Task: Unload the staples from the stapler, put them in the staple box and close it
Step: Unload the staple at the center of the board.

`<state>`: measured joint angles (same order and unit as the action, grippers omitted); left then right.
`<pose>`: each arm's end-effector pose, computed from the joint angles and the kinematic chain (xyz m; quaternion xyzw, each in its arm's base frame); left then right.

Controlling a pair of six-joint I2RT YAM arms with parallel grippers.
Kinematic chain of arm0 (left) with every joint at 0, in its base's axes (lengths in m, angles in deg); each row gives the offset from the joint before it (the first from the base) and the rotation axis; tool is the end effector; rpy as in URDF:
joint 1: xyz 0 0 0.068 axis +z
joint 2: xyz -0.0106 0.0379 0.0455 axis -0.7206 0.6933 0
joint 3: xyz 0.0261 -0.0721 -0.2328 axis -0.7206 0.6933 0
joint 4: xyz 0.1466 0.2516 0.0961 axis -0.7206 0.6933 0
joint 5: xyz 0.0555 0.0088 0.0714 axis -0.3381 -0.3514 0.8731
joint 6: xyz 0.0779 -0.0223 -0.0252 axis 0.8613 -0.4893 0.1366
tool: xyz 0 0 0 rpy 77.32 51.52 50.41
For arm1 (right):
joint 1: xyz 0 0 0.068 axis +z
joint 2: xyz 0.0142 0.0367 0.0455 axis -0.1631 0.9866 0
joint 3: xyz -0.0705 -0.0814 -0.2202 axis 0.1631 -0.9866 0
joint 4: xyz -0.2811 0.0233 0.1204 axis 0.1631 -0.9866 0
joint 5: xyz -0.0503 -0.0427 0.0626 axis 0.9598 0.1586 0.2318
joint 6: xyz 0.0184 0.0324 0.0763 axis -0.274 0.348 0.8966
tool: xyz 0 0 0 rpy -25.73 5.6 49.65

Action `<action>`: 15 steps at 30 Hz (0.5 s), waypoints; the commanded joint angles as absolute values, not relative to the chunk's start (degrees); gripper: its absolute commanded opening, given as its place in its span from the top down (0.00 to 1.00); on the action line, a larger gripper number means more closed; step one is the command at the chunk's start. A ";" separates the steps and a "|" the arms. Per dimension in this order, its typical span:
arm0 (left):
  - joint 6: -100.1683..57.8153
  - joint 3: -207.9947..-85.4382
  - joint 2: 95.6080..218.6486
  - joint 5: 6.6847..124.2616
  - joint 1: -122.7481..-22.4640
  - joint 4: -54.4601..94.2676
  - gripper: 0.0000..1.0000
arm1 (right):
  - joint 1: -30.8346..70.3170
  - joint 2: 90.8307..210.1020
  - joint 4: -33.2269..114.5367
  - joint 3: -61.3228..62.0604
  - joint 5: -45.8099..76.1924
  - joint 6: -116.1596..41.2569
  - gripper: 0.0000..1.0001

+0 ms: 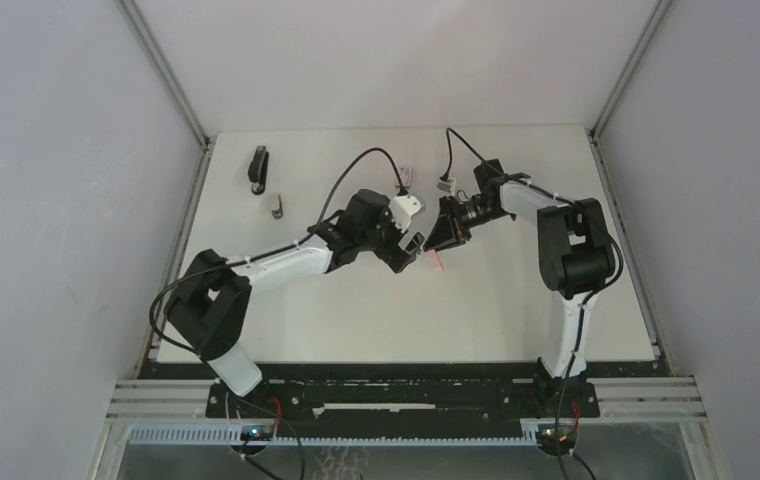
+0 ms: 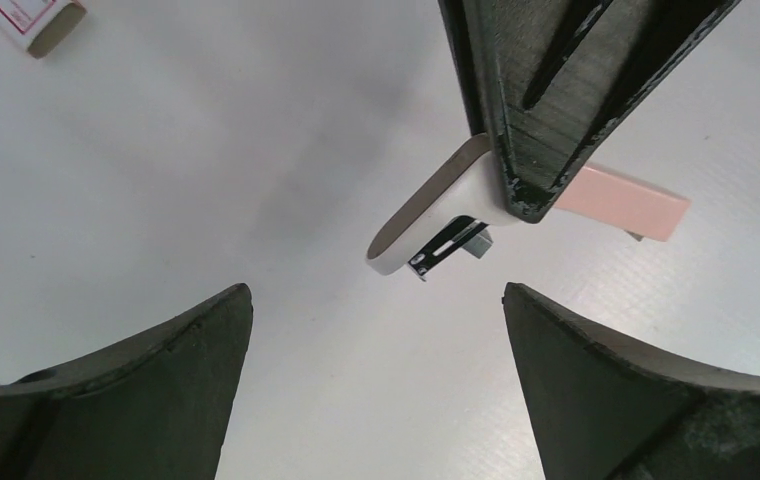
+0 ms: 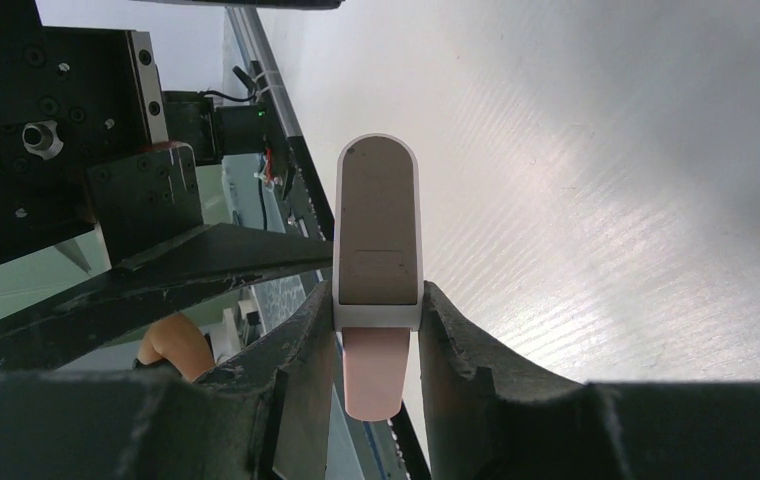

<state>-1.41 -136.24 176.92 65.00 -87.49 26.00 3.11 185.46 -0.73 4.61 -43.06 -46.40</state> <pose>0.3193 -0.2965 0.1463 0.4054 0.7978 -0.1914 0.4031 0.3920 0.1567 0.0981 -0.1619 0.8208 0.5465 0.0371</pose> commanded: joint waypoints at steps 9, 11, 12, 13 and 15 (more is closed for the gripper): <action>-8.41 -142.60 180.22 65.81 -88.19 25.61 0.00 | 3.77 182.58 0.56 4.45 -44.01 -46.06 0.76; -8.67 -143.34 181.16 66.81 -88.26 25.85 0.00 | 4.04 182.49 0.56 4.45 -44.01 -46.12 0.76; -8.69 -143.58 181.47 66.65 -88.26 25.92 0.00 | 4.14 182.48 0.51 4.45 -43.96 -46.21 0.75; -8.75 -143.83 181.70 66.13 -88.21 25.96 0.00 | 4.21 182.50 0.47 4.46 -43.92 -46.22 0.75; -9.23 -144.03 181.91 64.47 -88.21 25.88 0.00 | 4.19 182.48 0.46 4.45 -43.94 -46.20 0.75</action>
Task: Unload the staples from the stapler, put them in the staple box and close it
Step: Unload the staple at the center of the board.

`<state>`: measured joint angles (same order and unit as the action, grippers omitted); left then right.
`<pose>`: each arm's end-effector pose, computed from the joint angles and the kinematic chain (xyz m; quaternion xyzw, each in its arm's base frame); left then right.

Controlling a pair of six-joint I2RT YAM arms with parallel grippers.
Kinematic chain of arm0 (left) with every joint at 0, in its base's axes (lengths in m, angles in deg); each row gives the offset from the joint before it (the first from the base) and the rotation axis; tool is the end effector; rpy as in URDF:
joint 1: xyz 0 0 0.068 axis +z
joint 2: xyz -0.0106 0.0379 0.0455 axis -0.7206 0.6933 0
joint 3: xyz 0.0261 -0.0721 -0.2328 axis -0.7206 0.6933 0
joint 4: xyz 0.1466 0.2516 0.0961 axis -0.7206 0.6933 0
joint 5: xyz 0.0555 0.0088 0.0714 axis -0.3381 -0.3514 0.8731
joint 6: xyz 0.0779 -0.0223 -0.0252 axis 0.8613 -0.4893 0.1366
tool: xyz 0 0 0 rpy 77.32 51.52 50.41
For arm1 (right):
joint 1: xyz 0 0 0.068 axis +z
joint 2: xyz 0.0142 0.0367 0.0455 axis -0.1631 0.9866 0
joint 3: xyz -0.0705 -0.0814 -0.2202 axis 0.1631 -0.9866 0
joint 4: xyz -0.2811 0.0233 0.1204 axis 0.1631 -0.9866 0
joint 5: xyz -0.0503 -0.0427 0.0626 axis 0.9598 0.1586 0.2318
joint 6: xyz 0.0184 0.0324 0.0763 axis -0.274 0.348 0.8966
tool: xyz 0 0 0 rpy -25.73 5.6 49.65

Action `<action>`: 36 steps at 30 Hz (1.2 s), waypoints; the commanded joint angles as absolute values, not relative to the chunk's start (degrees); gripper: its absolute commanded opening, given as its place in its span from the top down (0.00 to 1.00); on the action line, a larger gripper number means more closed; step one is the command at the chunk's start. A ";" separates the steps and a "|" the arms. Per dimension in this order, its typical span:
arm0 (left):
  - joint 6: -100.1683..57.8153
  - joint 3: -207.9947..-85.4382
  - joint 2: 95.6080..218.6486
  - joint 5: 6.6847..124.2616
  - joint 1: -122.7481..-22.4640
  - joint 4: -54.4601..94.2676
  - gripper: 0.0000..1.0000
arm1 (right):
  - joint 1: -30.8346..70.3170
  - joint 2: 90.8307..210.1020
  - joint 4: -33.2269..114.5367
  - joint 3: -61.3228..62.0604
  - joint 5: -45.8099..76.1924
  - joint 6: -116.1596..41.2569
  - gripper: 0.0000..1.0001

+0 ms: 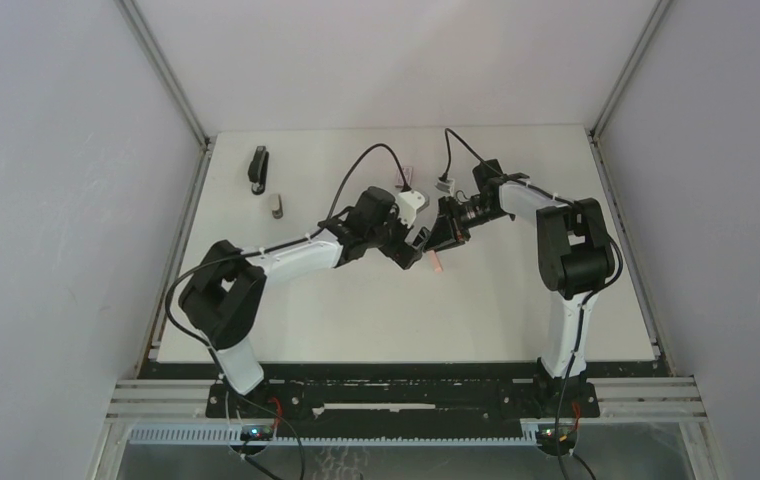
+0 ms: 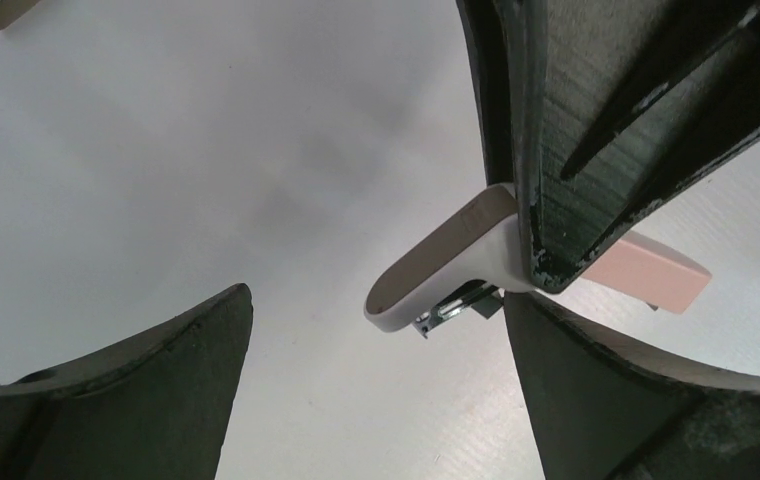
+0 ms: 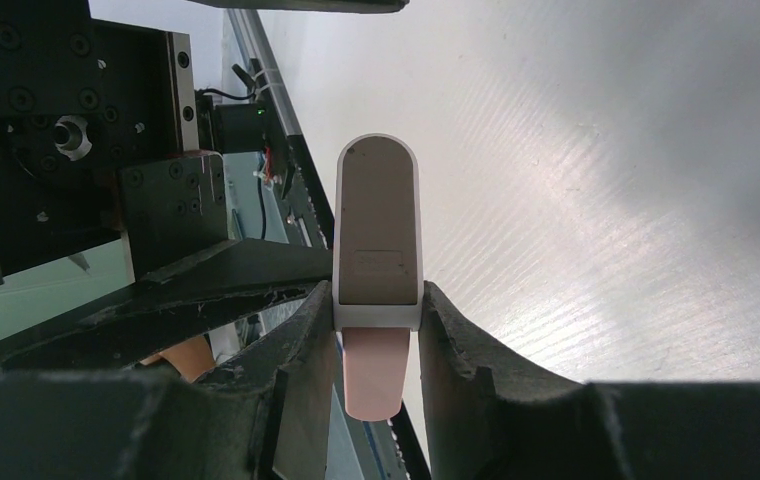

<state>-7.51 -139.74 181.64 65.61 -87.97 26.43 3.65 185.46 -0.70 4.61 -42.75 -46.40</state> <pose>0.3280 -0.3081 0.1345 0.3653 0.8240 -0.2059 0.3810 0.3906 0.1602 0.0978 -0.1659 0.8215 0.5445 0.0351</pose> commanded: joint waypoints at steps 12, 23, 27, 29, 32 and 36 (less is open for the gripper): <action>-8.55 -144.10 182.71 68.98 -88.30 26.90 0.04 | 3.94 182.23 0.38 4.47 -44.39 -46.27 0.75; -0.49 -136.71 175.80 74.75 -85.42 26.05 0.20 | 3.18 182.04 0.25 4.49 -44.93 -46.52 0.75; 0.10 -134.91 174.06 71.10 -83.05 25.65 0.20 | 3.18 182.15 0.12 4.63 -44.76 -46.54 0.75; 0.38 -134.44 173.37 69.76 -83.02 25.29 0.20 | 3.19 182.04 0.17 4.63 -44.43 -46.63 0.75; 0.50 -133.72 172.52 68.40 -82.69 24.60 0.17 | 2.97 181.82 0.12 4.63 -42.72 -47.33 0.75; 0.08 -133.26 172.55 66.20 -80.70 24.30 0.12 | 2.63 181.26 0.12 4.63 -39.89 -48.09 0.75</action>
<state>-0.91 -134.64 175.26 69.64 -82.38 26.70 3.17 185.39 -0.11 4.59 -41.74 -46.68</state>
